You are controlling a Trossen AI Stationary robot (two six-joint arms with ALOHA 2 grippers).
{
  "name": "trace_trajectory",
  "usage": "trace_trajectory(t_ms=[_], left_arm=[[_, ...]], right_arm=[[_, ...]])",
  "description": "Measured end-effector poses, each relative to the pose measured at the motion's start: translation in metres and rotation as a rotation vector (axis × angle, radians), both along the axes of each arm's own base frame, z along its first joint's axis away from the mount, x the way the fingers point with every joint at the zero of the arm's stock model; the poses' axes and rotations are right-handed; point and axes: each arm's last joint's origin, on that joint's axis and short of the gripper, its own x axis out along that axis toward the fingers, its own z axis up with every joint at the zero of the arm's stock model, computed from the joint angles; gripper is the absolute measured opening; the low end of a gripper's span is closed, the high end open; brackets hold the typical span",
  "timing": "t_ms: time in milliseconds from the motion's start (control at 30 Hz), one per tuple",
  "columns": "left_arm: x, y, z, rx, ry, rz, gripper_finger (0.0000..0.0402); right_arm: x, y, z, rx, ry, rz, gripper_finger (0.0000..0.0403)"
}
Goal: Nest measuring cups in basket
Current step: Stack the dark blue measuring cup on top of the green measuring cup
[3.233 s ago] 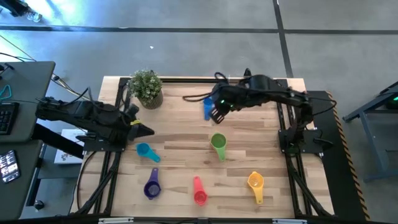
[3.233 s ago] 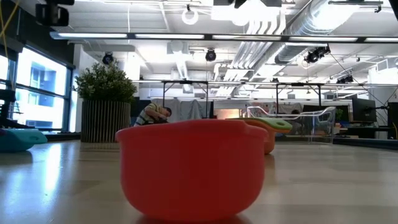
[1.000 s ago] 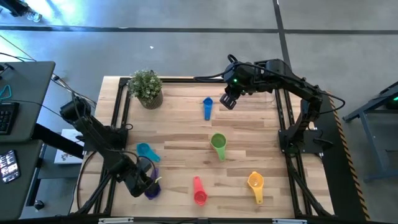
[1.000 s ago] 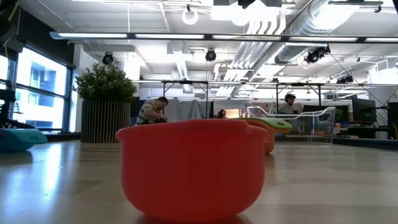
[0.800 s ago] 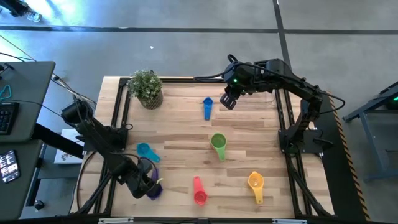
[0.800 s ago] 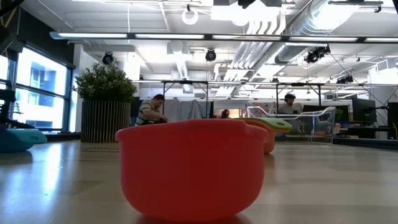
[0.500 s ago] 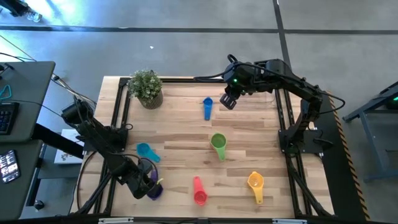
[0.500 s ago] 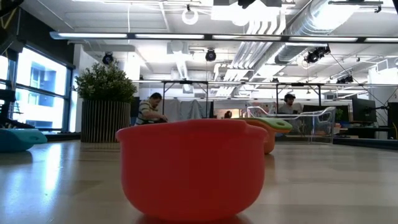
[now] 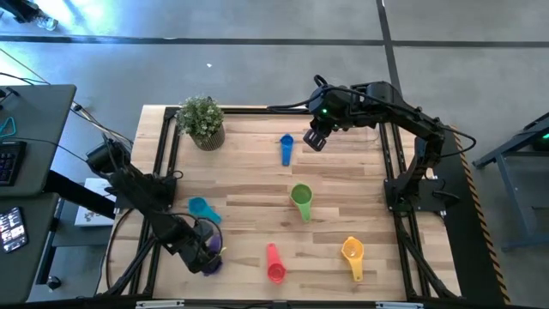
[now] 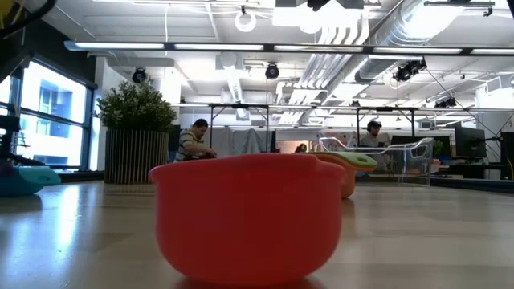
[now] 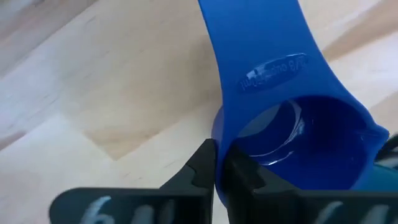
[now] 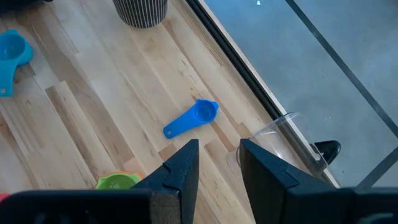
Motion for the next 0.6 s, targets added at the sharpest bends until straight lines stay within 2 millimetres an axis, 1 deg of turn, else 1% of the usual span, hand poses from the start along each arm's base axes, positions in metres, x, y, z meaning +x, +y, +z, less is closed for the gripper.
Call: trace_trajectory(t_ms=[167,300,433,600], left_arm=[[0.009,0.011,0.008,0.002,-0.050,-0.034,0.0005],[0.019,0.025,0.014,0.011,-0.100,-0.074,0.0004],[0.030,0.044,0.022,0.040,-0.163,-0.122,0.0004],[0.045,0.073,0.030,0.099,-0.242,-0.206,0.0004]], right_arm=[[0.000,0.000,0.000,0.000,0.000,0.000,0.0108],[0.000,0.000,0.000,0.007,-0.001,0.004,0.0108],[0.000,0.001,0.000,0.030,-0.004,0.019,0.0108],[0.000,0.001,0.000,0.037,-0.008,0.014,0.0108]])
